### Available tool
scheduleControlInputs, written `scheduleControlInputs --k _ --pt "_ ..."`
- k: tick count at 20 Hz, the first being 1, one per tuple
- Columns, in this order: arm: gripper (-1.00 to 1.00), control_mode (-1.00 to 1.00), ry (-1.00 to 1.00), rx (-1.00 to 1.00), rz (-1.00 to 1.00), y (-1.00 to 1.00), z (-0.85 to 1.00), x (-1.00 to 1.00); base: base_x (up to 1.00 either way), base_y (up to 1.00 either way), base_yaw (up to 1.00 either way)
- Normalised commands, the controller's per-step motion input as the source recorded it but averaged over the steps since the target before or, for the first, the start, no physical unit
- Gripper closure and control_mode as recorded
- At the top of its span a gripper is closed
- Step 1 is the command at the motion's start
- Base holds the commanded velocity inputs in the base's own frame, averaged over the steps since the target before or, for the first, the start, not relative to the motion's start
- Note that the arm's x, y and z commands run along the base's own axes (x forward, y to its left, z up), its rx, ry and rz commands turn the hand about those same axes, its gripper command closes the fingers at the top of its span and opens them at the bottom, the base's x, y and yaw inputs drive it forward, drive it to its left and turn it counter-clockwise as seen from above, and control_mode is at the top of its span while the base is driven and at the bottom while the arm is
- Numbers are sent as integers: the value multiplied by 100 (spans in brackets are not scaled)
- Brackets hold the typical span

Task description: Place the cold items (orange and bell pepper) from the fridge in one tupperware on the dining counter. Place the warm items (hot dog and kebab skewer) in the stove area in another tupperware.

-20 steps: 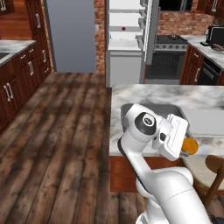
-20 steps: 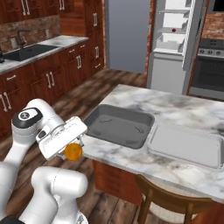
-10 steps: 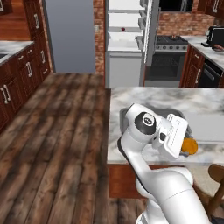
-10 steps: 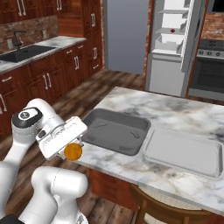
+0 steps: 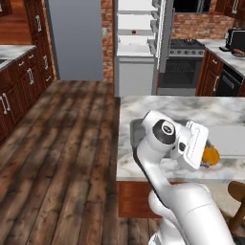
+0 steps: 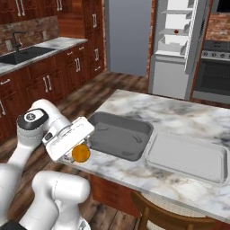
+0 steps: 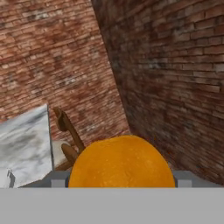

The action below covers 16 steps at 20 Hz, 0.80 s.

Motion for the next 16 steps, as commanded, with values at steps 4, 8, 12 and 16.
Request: scheduleControlInputs --k 4,8,12,16 --pt "100 -100 -20 0 12 -97 4 0 0 0 0" --pt "100 -100 -16 0 18 -100 0 0 0 0 0" --pt "100 -100 -18 4 24 -100 5 0 0 0 0" --pt "100 -100 -26 21 37 -100 14 4 0 0 0"
